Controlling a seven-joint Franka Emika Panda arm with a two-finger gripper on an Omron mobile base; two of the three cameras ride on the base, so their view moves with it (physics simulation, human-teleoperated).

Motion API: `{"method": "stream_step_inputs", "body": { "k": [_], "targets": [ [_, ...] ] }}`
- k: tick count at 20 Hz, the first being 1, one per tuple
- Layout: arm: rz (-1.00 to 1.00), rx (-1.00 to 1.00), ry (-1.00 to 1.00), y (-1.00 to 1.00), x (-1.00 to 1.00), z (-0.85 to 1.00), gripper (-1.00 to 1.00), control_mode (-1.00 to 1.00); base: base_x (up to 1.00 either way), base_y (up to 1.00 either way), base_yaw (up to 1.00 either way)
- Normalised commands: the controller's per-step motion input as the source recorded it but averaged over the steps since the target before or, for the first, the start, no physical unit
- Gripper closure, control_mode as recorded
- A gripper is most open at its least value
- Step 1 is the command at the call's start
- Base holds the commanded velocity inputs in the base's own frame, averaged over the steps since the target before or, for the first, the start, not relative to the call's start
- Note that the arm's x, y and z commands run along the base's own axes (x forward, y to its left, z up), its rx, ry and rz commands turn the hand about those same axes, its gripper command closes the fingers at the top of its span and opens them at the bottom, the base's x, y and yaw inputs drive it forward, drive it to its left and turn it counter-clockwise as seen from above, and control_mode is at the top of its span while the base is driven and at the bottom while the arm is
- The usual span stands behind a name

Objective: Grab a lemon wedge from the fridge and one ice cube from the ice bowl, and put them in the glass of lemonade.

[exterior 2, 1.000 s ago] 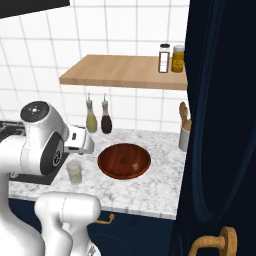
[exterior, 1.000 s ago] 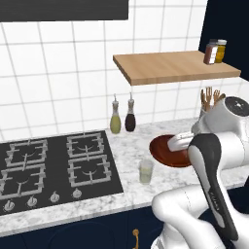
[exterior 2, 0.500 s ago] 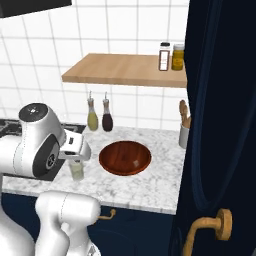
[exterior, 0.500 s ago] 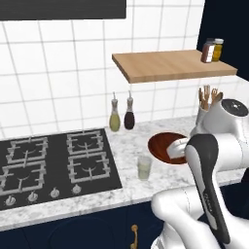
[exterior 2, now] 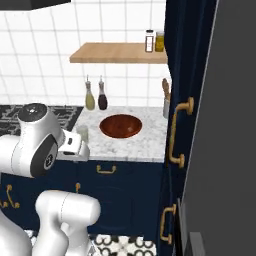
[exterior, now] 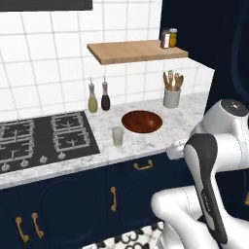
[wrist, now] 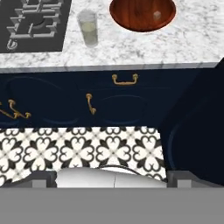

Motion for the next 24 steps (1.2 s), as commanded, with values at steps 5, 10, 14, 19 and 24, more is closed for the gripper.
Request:
{"method": "stream_step_inputs", "body": {
  "k": [5, 10, 14, 19, 24],
  "targets": [
    [0.00, 0.00, 0.00, 0.00, 0.00, 0.00, -1.00, 1.00, -0.40, 0.04, -0.74],
    [0.00, 0.00, 0.00, 0.00, 0.00, 0.00, -1.00, 1.00, -0.48, 0.28, -0.75],
    [0.00, 0.00, 0.00, 0.00, 0.00, 0.00, -1.00, 1.00, -0.67, 0.34, -0.67],
    [0.00, 0.00, 0.00, 0.00, 0.00, 0.00, -1.00, 1.00, -0.55, -0.08, -0.58],
    [0.00, 0.00, 0.00, 0.00, 0.00, 0.00, -1.00, 1.00, -0.48, -0.24, -0.53]
  ]
}}
